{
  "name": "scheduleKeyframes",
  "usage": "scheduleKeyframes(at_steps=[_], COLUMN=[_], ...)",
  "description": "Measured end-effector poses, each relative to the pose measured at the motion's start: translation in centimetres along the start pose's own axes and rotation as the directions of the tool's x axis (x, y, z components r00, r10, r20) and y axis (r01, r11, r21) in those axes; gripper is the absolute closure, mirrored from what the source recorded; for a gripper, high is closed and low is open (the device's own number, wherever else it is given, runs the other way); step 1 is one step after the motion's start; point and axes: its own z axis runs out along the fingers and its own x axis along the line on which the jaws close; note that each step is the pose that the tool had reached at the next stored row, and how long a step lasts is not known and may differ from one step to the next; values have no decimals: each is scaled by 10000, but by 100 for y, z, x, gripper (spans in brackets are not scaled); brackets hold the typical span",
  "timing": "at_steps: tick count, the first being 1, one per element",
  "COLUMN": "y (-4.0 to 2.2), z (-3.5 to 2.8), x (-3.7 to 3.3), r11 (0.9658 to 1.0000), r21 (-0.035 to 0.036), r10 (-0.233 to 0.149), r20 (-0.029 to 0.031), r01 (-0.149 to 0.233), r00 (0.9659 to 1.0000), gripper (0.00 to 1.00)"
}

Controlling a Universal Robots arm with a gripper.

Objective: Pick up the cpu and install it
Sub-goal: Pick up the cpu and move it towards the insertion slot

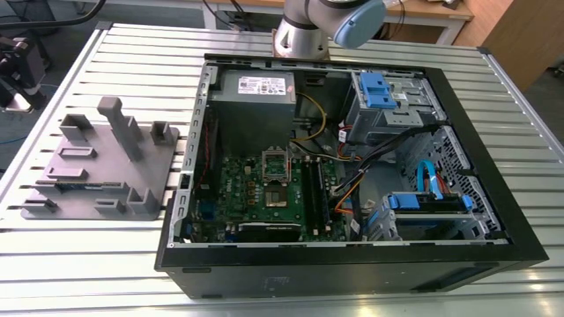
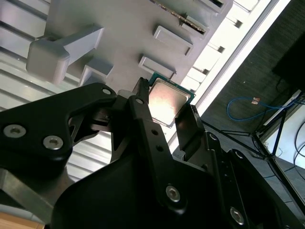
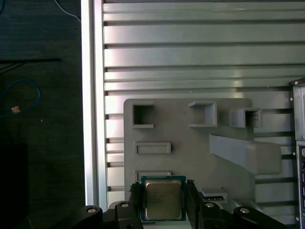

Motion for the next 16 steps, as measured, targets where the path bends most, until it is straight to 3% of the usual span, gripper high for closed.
scheduleKeyframes(at_steps=[16], y=[5], z=[-90], x=[-3], r11=[10000], r21=[1], r10=[1], r20=[-1], r01=[-1], r00=[10000], gripper=[53])
